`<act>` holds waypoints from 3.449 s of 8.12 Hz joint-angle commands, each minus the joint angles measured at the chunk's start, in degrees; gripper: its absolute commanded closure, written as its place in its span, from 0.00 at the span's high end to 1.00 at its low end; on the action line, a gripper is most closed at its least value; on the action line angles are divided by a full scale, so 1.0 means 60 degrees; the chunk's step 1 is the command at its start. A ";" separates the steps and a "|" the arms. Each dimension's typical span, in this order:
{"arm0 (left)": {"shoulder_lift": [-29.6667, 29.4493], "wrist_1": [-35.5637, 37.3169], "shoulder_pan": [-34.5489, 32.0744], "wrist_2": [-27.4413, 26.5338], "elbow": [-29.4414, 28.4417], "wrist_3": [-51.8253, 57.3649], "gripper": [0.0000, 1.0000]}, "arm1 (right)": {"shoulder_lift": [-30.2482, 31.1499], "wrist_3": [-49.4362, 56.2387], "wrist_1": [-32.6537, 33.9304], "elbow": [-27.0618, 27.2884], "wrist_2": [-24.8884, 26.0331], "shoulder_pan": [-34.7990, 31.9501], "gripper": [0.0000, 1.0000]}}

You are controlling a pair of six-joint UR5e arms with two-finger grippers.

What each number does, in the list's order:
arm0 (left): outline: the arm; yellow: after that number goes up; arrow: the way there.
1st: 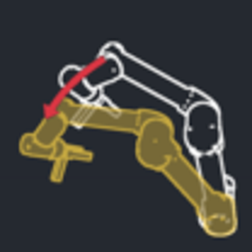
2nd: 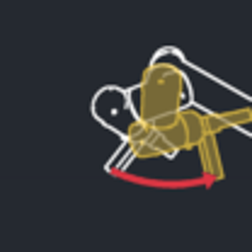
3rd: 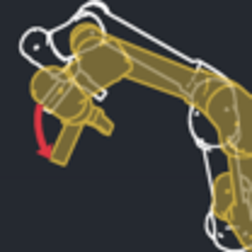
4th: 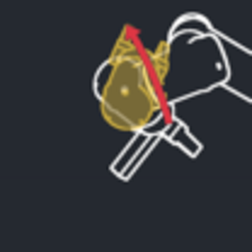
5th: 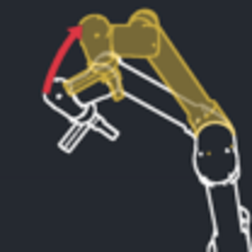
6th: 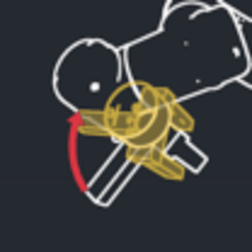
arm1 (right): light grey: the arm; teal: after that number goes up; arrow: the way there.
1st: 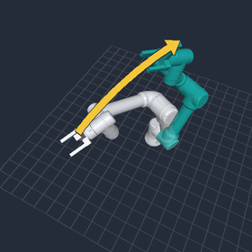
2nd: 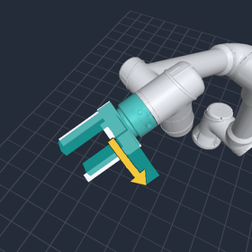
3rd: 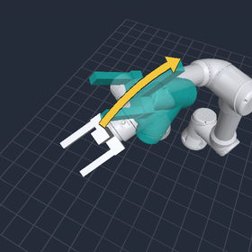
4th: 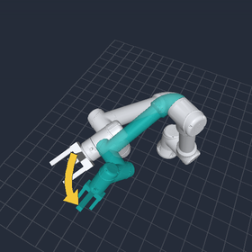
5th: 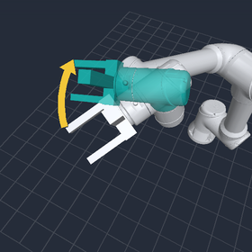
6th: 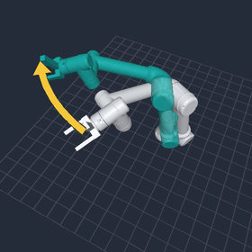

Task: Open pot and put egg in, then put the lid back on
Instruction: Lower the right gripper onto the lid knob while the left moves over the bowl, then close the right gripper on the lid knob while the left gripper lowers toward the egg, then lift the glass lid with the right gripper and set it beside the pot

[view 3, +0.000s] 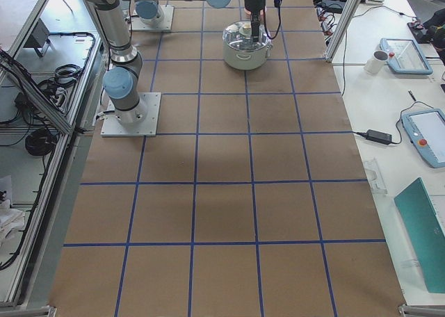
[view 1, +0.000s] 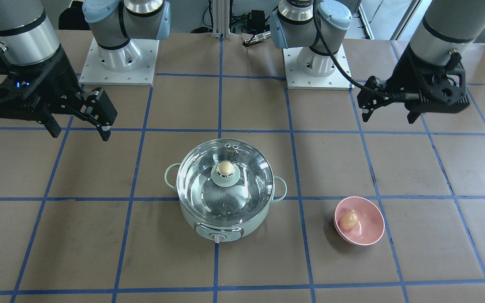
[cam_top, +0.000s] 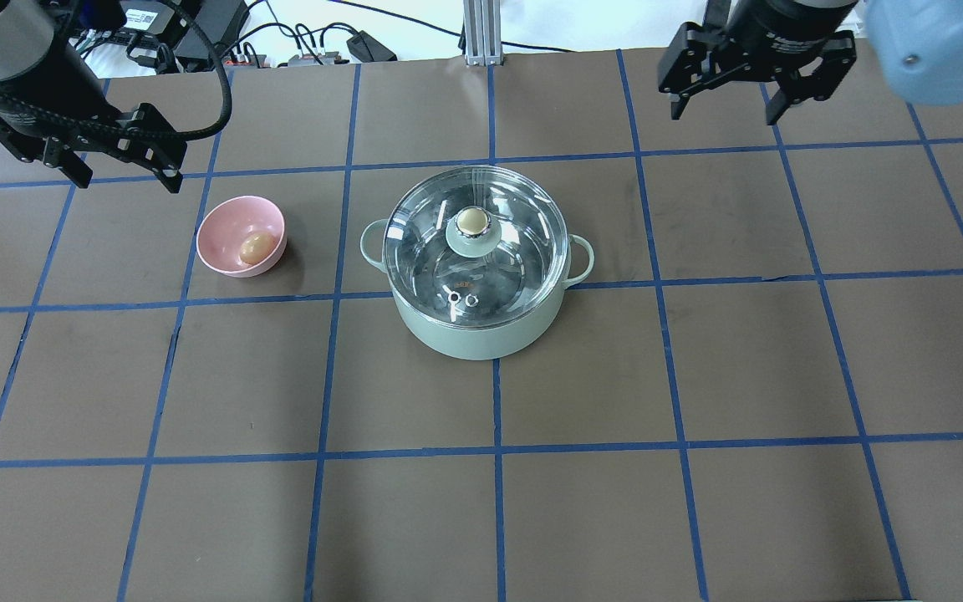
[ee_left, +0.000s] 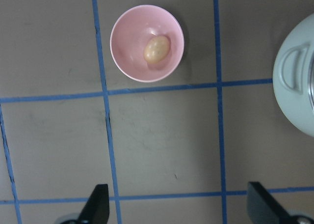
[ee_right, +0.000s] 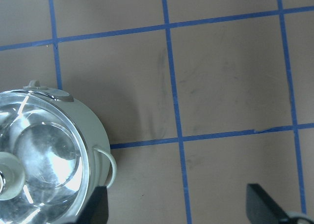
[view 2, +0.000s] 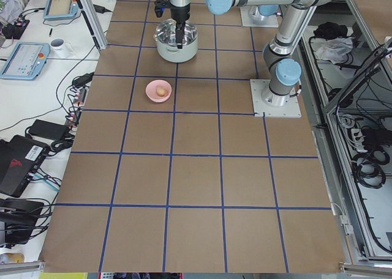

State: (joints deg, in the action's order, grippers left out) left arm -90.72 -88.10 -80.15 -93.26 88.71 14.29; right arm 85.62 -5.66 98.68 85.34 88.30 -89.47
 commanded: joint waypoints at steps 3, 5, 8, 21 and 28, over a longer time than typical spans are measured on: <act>-0.1752 0.1734 0.0087 0.0147 0.0142 0.0006 0.84 | -0.1552 -0.3311 0.1261 -0.0205 0.0152 -0.2865 1.00; -0.2338 0.2273 0.0087 0.0133 0.0360 0.0153 0.84 | -0.2430 -0.4603 0.1995 -0.0191 0.0283 -0.3835 1.00; -0.2881 0.3065 0.0087 0.0118 0.0552 0.0489 0.84 | -0.3005 -0.4769 0.2333 -0.0147 0.0430 -0.4000 1.00; -0.4553 0.4635 0.0102 0.0104 0.0581 0.0318 0.84 | -0.2599 -0.4667 0.1838 -0.0585 0.0489 -0.4000 0.39; -0.4993 0.4840 0.0102 0.0074 0.0596 0.0255 0.78 | 0.0403 -0.1906 -0.1749 -0.0601 0.0548 -0.1384 0.42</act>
State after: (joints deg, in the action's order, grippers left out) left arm -120.50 -59.03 -79.54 -92.68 92.26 15.81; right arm 83.68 -24.31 93.57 81.74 92.11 -104.20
